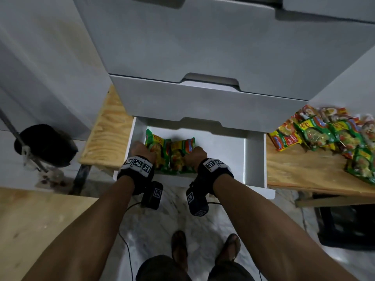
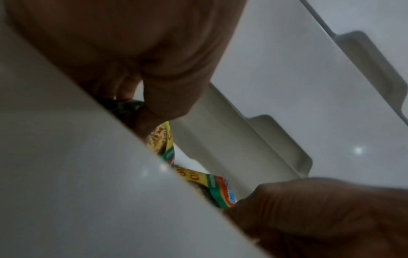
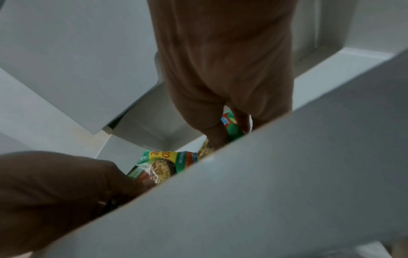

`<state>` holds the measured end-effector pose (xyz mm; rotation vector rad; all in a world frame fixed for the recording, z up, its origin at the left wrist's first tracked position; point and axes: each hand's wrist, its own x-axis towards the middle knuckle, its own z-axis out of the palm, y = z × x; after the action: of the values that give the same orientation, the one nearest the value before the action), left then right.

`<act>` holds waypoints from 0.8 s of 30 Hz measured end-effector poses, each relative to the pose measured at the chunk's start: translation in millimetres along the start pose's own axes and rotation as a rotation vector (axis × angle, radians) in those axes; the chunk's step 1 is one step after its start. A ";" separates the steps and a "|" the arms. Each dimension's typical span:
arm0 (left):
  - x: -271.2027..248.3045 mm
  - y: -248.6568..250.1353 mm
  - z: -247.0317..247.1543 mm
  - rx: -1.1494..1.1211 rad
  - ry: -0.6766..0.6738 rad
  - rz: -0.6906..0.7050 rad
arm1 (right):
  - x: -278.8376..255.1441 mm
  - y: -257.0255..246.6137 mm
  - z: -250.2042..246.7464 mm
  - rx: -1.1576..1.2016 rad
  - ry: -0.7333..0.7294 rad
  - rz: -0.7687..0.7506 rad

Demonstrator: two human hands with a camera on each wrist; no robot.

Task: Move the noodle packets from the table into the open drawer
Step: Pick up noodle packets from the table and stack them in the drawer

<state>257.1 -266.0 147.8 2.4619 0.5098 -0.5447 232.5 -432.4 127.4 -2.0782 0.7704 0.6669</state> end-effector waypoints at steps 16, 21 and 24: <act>-12.5 -1.0 4.9 0.374 -0.118 0.126 | -6.8 3.6 -2.3 -0.139 -0.126 -0.062; -18.9 19.3 3.7 0.403 -0.097 0.127 | -23.7 13.5 -36.2 -0.019 -0.179 -0.118; -34.2 45.8 4.9 0.286 -0.030 0.177 | -36.1 29.4 -72.4 0.159 -0.158 -0.154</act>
<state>248.0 -312.2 180.6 2.7303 0.2096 -0.6158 200.8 -495.8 176.2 -1.8931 0.5502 0.6536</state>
